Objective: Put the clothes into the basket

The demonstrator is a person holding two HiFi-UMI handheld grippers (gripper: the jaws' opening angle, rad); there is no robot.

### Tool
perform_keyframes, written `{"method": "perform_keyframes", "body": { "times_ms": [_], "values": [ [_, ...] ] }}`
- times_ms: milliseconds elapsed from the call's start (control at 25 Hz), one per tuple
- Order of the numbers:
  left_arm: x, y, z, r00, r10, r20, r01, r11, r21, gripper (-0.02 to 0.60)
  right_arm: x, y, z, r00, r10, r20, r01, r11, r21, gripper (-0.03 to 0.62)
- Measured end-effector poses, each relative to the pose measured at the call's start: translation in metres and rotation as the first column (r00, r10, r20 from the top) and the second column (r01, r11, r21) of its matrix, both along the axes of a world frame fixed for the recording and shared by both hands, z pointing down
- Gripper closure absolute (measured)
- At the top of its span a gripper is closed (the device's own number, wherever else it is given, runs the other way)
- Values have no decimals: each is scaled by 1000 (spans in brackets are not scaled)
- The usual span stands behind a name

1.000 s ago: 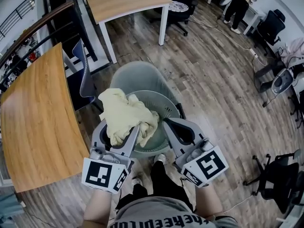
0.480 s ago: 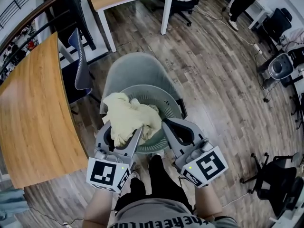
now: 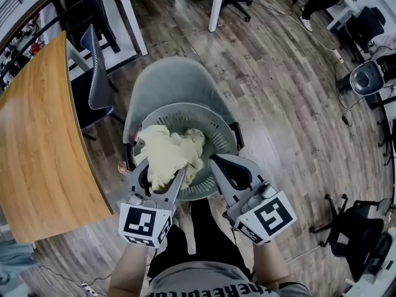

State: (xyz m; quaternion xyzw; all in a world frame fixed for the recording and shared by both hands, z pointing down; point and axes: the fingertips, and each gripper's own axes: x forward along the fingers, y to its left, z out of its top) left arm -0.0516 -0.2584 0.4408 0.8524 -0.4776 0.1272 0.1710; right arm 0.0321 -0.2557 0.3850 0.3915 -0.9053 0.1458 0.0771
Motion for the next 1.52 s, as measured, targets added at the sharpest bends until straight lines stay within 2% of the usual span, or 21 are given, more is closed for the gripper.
{"method": "perform_keyframes", "body": {
  "times_ms": [560, 1080, 1520],
  "values": [
    [8, 3, 62, 1000, 8, 26, -5, 992, -127, 328, 3, -5, 34, 1000, -9, -7, 9, 997, -72, 585],
    [24, 13, 100, 994, 84, 66, -67, 970, -235, 311, 6, -9, 45, 1000, -9, -8, 8, 996, -92, 585],
    [31, 22, 112, 986, 124, 114, -90, 959, -270, 285, 10, -6, 45, 1000, -7, -4, 7, 996, -93, 585]
  ]
}}
